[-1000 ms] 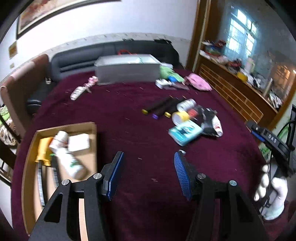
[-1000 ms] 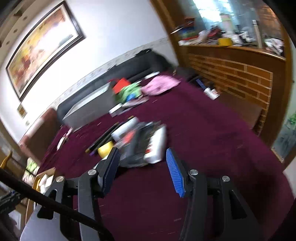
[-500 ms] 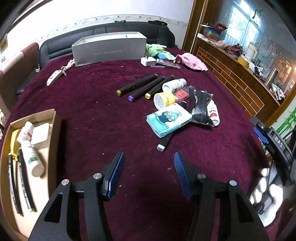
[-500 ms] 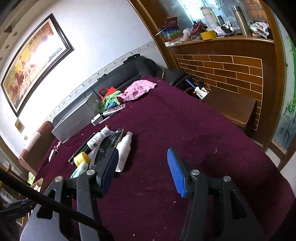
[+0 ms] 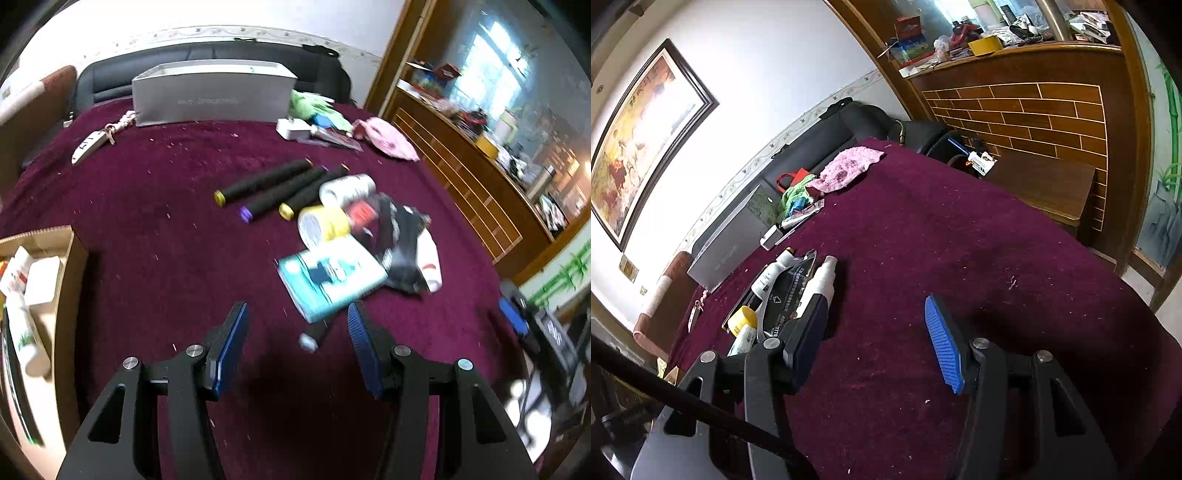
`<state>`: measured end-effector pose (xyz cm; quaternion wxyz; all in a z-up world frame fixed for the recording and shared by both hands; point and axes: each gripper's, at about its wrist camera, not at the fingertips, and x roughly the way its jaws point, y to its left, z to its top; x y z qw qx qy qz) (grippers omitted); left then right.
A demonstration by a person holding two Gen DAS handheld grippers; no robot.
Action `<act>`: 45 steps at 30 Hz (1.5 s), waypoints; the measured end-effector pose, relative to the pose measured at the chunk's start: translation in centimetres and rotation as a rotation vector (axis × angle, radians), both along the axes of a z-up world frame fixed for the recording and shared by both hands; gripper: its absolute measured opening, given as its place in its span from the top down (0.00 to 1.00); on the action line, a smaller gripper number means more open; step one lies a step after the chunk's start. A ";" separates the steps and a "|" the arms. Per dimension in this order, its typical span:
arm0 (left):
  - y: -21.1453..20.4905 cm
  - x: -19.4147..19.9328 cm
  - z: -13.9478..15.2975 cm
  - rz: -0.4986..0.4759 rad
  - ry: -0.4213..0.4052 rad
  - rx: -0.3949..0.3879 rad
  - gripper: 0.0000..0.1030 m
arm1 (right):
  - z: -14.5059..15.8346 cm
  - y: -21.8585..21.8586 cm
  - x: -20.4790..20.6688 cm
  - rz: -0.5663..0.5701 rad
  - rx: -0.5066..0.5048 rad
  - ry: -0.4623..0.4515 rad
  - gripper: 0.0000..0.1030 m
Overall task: Organize objects
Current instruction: 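Grasp a black marker with the left gripper beside the teal tissue pack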
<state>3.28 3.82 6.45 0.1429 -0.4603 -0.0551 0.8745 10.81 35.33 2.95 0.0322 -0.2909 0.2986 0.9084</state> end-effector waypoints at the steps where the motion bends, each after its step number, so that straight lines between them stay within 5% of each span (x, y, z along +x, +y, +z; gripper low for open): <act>1: 0.0 -0.9 0.0 0.001 -0.010 0.008 0.53 | 0.0 0.1 0.1 0.000 -0.009 0.005 0.48; 8: 1.8 -5.1 -1.5 -0.012 -0.055 0.029 0.53 | -0.3 0.7 -0.1 -0.009 -0.038 -0.006 0.46; 15: 4.6 -5.3 -2.6 -0.220 0.038 -0.049 0.53 | -0.8 0.7 -0.5 -0.001 -0.046 -0.038 0.46; 18: 5.1 -6.1 -3.3 -0.279 -0.034 0.011 0.53 | -0.8 0.4 -0.6 0.005 -0.022 -0.048 0.46; 21: 6.1 -4.4 -3.0 -0.417 -0.114 0.156 0.53 | -1.0 0.1 -0.8 0.013 -0.010 -0.064 0.46; 24: 7.1 -2.0 -2.0 -0.502 -0.088 0.141 0.53 | -1.3 0.2 -1.0 0.015 -0.015 -0.079 0.46; 28: 8.1 -0.8 -1.9 -0.471 -0.044 0.029 0.53 | -1.3 0.0 -1.1 0.024 -0.008 -0.086 0.46; 33: 9.2 0.2 -2.6 -0.451 -0.047 0.041 0.53 | -1.5 0.0 -1.3 0.028 -0.005 -0.097 0.46; 37: 8.9 0.5 -1.7 -0.359 0.067 -0.024 0.53 | -1.7 0.1 -1.5 0.030 -0.019 -0.110 0.46; 45: 9.8 -1.5 -4.3 -0.326 -0.053 -0.090 0.59 | -1.7 -0.1 -1.6 0.038 -0.001 -0.113 0.46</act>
